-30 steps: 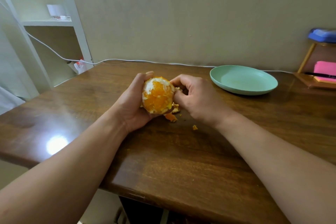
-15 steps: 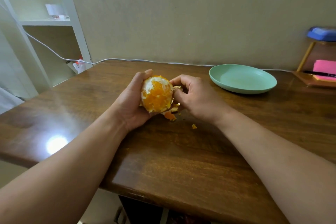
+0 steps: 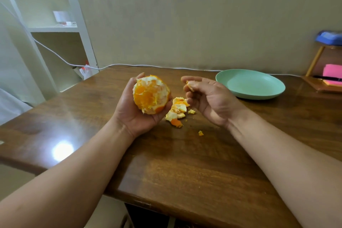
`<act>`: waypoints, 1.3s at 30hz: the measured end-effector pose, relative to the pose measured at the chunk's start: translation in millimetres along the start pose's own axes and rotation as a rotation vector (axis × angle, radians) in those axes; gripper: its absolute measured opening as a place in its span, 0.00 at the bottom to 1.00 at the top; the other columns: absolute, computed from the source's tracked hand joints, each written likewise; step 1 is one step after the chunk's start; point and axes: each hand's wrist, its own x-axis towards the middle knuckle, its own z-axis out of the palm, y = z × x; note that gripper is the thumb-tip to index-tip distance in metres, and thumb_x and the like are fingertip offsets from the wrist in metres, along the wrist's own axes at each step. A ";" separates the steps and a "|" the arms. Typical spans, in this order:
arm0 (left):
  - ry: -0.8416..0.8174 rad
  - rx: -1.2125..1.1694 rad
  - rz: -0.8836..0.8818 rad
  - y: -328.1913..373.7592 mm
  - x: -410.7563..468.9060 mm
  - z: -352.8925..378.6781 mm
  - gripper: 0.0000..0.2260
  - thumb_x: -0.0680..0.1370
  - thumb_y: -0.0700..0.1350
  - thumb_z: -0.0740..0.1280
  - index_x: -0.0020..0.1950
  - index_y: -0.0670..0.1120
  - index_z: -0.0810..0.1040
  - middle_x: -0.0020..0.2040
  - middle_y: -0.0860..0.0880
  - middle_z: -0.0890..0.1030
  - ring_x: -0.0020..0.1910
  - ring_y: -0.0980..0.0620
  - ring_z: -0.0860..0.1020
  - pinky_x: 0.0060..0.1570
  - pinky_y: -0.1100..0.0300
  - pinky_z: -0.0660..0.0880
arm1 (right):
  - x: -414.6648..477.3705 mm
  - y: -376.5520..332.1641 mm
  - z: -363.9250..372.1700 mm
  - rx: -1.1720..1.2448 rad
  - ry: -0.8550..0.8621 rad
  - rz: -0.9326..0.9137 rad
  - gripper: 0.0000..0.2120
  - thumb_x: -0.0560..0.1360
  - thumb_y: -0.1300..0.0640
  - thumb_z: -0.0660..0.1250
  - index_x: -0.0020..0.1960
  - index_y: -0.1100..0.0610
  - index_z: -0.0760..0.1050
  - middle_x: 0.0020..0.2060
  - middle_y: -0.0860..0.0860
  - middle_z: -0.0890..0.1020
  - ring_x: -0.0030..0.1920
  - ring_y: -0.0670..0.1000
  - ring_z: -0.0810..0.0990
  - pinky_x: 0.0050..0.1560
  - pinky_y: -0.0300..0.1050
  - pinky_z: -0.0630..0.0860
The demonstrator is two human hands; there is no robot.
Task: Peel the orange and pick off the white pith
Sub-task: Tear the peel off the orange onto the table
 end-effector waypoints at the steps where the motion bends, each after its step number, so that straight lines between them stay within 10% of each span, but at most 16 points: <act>1: 0.008 0.013 0.007 -0.1 0.6 -0.3 0.21 0.79 0.62 0.70 0.54 0.44 0.81 0.54 0.42 0.80 0.49 0.43 0.83 0.43 0.48 0.85 | -0.3 1.5 -3.4 -0.227 0.014 -0.055 0.09 0.86 0.63 0.64 0.59 0.60 0.84 0.40 0.51 0.84 0.37 0.46 0.81 0.39 0.40 0.83; 5: 0.041 0.094 0.030 -3.5 5.3 1.4 0.21 0.80 0.60 0.67 0.49 0.42 0.85 0.52 0.39 0.84 0.48 0.40 0.86 0.48 0.43 0.86 | -1.1 20.2 -4.7 -1.107 -0.001 -0.298 0.10 0.85 0.57 0.68 0.62 0.53 0.86 0.52 0.46 0.86 0.51 0.40 0.83 0.53 0.37 0.77; 15: 0.059 0.238 0.051 -2.4 1.4 4.0 0.23 0.82 0.62 0.66 0.53 0.43 0.89 0.56 0.40 0.86 0.51 0.42 0.87 0.50 0.45 0.85 | -14.4 5.0 4.1 -0.773 -0.023 -0.227 0.14 0.84 0.49 0.68 0.66 0.52 0.83 0.54 0.43 0.88 0.54 0.41 0.86 0.57 0.41 0.83; 29: 0.074 0.446 0.014 -3.9 -1.1 10.4 0.22 0.82 0.60 0.65 0.48 0.43 0.88 0.48 0.40 0.85 0.43 0.42 0.86 0.37 0.48 0.85 | -20.9 -10.9 5.5 -1.229 -0.103 -0.365 0.10 0.82 0.52 0.70 0.62 0.51 0.81 0.44 0.43 0.85 0.44 0.42 0.84 0.44 0.38 0.79; 39: 0.054 0.467 0.020 -8.7 -4.9 18.0 0.23 0.84 0.58 0.62 0.47 0.42 0.88 0.48 0.38 0.83 0.43 0.40 0.84 0.36 0.45 0.85 | -18.6 0.4 3.4 -1.179 -0.066 -0.451 0.04 0.83 0.49 0.70 0.53 0.48 0.81 0.39 0.46 0.85 0.39 0.47 0.83 0.40 0.54 0.80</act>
